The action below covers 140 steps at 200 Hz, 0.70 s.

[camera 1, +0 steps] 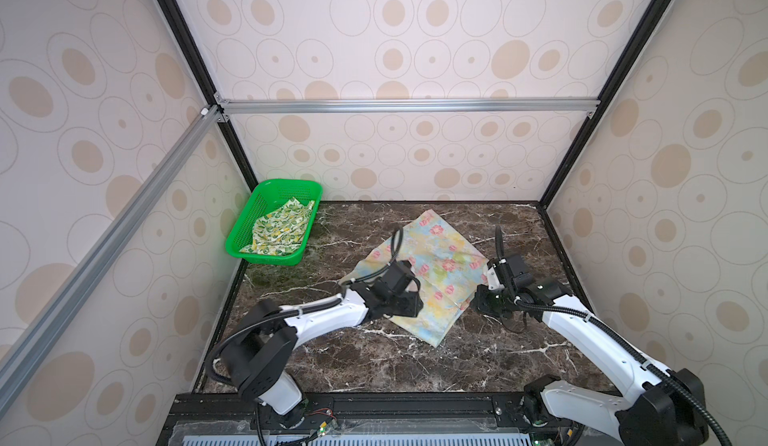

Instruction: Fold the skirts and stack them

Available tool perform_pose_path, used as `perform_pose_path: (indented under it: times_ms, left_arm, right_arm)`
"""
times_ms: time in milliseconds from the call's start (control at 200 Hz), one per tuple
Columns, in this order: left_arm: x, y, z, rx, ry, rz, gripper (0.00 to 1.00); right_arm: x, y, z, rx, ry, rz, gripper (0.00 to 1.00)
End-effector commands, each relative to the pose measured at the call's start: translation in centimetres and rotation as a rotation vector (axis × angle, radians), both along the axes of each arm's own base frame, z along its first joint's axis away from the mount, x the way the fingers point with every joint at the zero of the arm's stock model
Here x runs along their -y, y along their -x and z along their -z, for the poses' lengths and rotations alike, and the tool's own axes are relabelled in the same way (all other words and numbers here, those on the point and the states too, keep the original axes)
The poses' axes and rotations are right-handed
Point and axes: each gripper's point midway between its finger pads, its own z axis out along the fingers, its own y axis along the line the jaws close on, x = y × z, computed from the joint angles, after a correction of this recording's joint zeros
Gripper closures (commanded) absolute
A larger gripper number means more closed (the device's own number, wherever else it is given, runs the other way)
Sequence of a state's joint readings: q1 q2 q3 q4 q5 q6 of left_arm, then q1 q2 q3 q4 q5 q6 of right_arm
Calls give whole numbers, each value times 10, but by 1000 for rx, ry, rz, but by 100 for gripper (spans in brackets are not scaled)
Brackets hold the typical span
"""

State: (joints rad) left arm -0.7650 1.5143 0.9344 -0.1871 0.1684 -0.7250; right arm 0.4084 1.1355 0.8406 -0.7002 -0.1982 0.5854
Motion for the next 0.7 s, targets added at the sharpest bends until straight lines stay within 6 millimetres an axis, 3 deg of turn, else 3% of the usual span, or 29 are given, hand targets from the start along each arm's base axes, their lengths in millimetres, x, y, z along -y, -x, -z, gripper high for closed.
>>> perform_pose_path:
  times_ms: [0,100,240,410,695]
  left_arm:
    - [-84,-15,15,-21,-139,-144,52]
    - [-123,-34,19,-63,-95,-241,46]
    - [-150,-48,35,-121,-120,-291,45]
    - [-169,-55,52,-160,-120,-343,39]
    - [-189,-60,64,-183,-139,-393,38]
  right_arm:
    - [-17,2,2,46,61,-106,80]
    - [-29,3,10,43,171,-191,79]
    - [-49,-2,14,30,113,-213,78]
    - [-62,-10,12,39,67,-213,72]
    - [-75,-19,19,2,61,-230,72]
